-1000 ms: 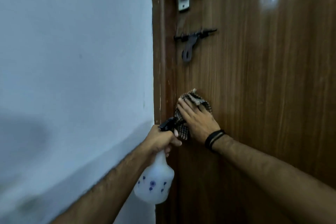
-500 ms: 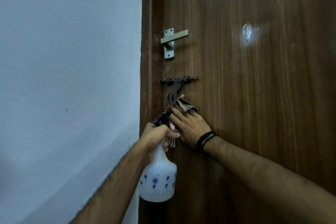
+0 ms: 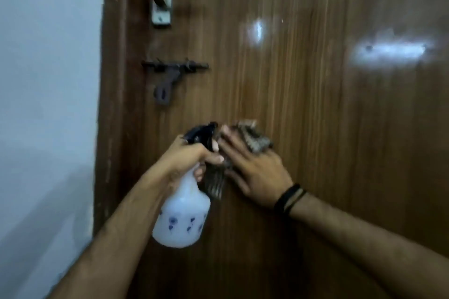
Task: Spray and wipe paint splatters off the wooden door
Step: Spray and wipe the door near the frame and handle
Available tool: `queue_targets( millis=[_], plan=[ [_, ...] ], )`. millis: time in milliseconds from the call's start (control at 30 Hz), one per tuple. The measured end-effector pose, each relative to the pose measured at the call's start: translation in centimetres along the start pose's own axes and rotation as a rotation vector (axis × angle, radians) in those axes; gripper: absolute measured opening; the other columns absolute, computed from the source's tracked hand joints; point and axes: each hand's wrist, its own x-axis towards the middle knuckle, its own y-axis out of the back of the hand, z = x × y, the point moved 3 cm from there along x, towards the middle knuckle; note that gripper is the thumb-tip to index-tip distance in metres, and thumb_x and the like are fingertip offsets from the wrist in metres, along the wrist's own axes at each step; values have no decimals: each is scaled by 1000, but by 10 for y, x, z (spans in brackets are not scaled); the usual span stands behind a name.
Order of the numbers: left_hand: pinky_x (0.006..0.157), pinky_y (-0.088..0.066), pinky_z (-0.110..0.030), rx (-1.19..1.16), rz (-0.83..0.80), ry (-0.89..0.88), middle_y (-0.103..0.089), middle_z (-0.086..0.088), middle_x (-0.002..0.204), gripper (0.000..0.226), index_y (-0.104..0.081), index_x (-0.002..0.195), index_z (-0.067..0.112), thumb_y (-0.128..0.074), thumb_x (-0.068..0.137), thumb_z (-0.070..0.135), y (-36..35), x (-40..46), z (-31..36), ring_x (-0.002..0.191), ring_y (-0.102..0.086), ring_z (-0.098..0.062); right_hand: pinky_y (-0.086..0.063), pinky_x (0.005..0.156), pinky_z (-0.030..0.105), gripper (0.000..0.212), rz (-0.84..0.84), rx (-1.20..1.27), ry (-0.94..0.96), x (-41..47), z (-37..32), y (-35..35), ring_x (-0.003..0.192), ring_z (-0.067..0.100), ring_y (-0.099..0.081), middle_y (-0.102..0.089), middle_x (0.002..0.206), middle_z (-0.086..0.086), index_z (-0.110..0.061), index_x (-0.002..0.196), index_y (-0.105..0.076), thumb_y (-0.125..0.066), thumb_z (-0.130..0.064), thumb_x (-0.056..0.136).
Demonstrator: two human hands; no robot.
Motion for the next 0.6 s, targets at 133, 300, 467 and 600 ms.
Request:
queue_targets(
  millis=[133, 300, 467, 600],
  plan=[
    [34, -27, -16, -35, -70, -12, -41, 5, 38, 24, -55, 81, 17, -60, 88, -6, -32, 8, 7, 29, -32, -6, -17, 122, 41, 59, 62, -93, -133, -16, 20, 17, 153, 18, -13, -19, 165, 4, -18, 156, -29, -40, -45, 105],
    [38, -29, -18, 0, -118, 8, -50, 9, 45, 26, -53, 78, 21, -59, 90, -1, -66, 1, 5, 34, -32, -5, -18, 122, 41, 56, -53, 5, -132, -92, -4, 6, 152, 23, -17, -23, 163, 8, -15, 155, -32, -45, -37, 105],
    [38, -31, -17, 122, -196, 139, -42, -1, 59, 26, -58, 78, 19, -66, 84, -4, -107, -6, -35, 35, -35, -8, -26, 117, 40, 64, -143, 72, -271, -227, -20, -3, 151, 22, -19, -17, 164, 4, -19, 156, -30, -55, -22, 97],
    [40, -33, -21, 169, -262, 220, -49, -2, 62, 24, -61, 83, 17, -68, 83, -6, -128, -13, -62, 38, -35, -10, -48, 99, 43, 71, -188, 99, -627, -295, -19, -5, 153, 14, -1, 5, 166, -6, -29, 159, -8, -43, -28, 97]
  ],
)
